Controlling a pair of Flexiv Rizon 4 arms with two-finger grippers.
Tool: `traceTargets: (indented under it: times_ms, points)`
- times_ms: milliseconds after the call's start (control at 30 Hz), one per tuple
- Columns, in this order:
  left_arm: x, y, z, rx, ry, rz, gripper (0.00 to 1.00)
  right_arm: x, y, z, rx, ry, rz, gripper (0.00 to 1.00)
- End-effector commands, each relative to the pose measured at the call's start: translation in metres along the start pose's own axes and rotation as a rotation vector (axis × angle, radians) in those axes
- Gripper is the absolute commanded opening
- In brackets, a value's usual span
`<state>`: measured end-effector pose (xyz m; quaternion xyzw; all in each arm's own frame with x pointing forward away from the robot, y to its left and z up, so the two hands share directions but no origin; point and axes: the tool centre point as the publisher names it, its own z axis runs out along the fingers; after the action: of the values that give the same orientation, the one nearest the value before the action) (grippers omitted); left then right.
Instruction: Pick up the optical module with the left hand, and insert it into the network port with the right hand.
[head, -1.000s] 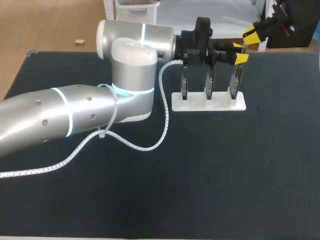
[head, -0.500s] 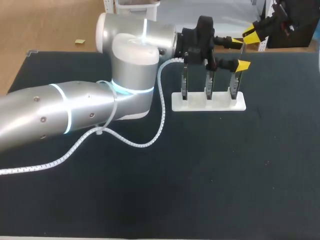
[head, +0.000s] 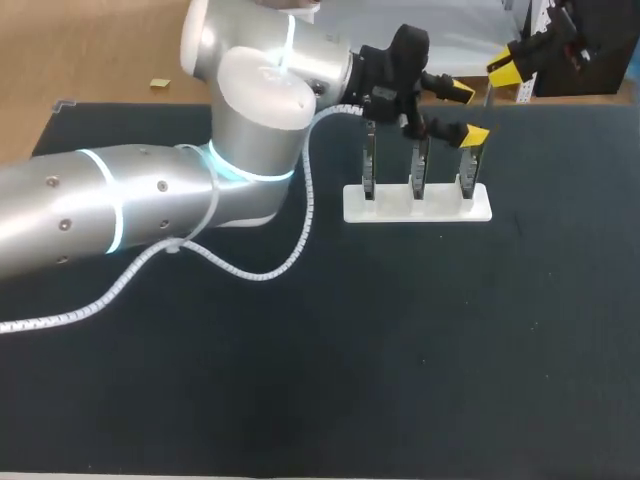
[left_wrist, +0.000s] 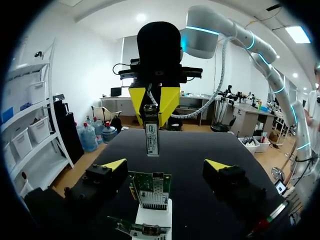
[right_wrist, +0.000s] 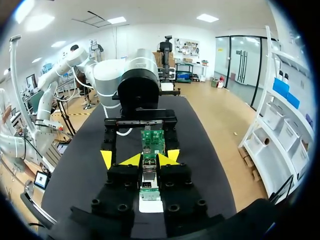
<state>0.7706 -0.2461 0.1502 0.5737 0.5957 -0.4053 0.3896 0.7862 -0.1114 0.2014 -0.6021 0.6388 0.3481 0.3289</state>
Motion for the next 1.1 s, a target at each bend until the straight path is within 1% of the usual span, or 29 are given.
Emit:
traceTargets:
  times_ms: [33,367,533,700,867,1100]
  points:
    - [-0.001,0.008,-0.005,0.043,0.078,0.007,1.00,0.001,0.001,0.000,0.004,0.001,0.000,0.00]
    - [0.005,0.007,-0.001,0.046,0.169,-0.007,1.00,0.002,0.002,-0.001,0.001,0.005,-0.002,0.00]
    - [0.011,0.007,0.000,0.055,0.182,-0.017,1.00,0.001,0.002,-0.001,0.000,0.006,-0.004,0.00]
    - [0.018,0.008,-0.002,0.054,0.212,-0.025,1.00,0.001,0.001,-0.001,0.001,0.018,-0.014,0.00]
    - [0.020,0.009,-0.005,0.037,0.254,-0.004,1.00,0.001,-0.001,0.000,-0.001,0.019,-0.016,0.00]
    - [0.025,0.006,-0.002,0.048,0.292,0.015,1.00,0.001,-0.002,0.000,-0.001,0.018,-0.014,0.00]
